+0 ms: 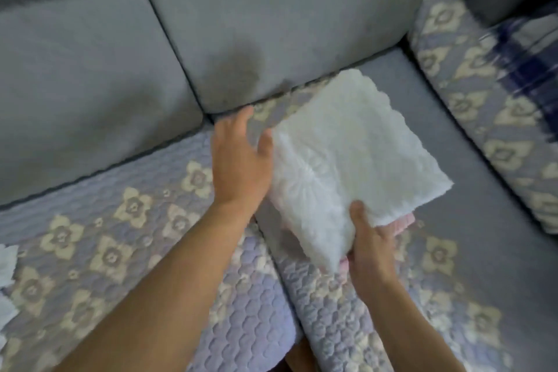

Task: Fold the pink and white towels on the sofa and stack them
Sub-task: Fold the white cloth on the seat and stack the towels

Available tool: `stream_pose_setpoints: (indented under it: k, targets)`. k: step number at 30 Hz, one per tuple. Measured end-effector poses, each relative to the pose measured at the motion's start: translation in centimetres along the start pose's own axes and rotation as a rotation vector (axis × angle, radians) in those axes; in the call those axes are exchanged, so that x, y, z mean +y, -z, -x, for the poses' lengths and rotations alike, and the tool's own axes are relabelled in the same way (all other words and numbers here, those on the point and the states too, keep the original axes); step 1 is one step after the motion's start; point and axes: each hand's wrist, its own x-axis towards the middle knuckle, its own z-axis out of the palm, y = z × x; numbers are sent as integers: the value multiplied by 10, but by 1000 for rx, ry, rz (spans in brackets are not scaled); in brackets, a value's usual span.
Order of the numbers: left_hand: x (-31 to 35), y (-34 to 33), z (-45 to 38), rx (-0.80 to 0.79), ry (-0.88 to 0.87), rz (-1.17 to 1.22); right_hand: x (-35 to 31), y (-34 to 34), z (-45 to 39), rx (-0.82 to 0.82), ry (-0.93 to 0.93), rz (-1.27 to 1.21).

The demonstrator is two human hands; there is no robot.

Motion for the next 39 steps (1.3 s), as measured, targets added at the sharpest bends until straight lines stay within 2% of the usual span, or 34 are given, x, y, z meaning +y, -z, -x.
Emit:
stream_pose_setpoints:
  k: [2, 4, 5, 6, 7, 8, 10, 11, 12, 14, 16, 20, 23, 26, 28, 30, 32, 34, 35, 37, 39]
  targets:
    - [-4, -58, 17, -269, 12, -161, 20, 13, -33, 39, -111, 74]
    - [-13, -97, 48, -574, 61, -364, 30, 30, -43, 85, -127, 180]
    - [-18, -107, 60, -600, 19, -436, 31, 41, -40, 171, -85, 296]
    - [-21, -111, 70, -562, -42, -476, 26, 48, -30, 285, 3, 457]
    - [-23, -113, 77, -504, -81, -485, 17, 52, -20, 400, 163, 607]
    - [-26, -115, 80, -458, -99, -484, 5, 51, -10, 443, 401, 721]
    - [-27, -120, 83, -367, -127, -541, -14, 38, -18, 289, 841, 908]
    - [-26, -122, 84, -316, -142, -590, -24, 25, -38, 177, 950, 1041]
    - [-26, -125, 84, -267, -161, -631, -30, 13, -64, 96, 973, 1186]
    - [-33, -130, 81, -226, -170, -655, -36, -3, -120, 5, 880, 1459]
    - [-51, -139, 70, -245, -147, -641, -28, -3, -169, -42, 769, 1593]
    - [-82, -161, 41, -344, -156, -582, -11, -1, -205, -3, 805, 1542]
    - [-80, -154, 35, -436, -151, -545, -15, -6, -201, -16, 739, 1618]
    - [-65, -121, 36, -523, -164, -587, -26, -13, -182, -26, 671, 1699]
    - [-60, -85, 46, -522, -163, -575, -29, -26, -148, 59, 647, 1685]
    - [-70, -37, 63, -452, -69, -492, -20, -47, -97, 101, 767, 1565]
    - [-102, 17, 88, -465, 140, -448, 7, -74, -42, -29, 972, 1426]
    - [-158, 74, 124, -511, 439, -438, 47, -109, 13, -282, 1029, 1340]
    - [-187, 108, 144, -530, 581, -419, 70, -129, 38, -458, 940, 1360]
    - [-249, 179, 195, -562, 816, -322, 117, -162, 84, -808, 583, 1496]
    - [-290, 251, 242, -497, 989, -200, 165, -188, 123, -963, 301, 1553]
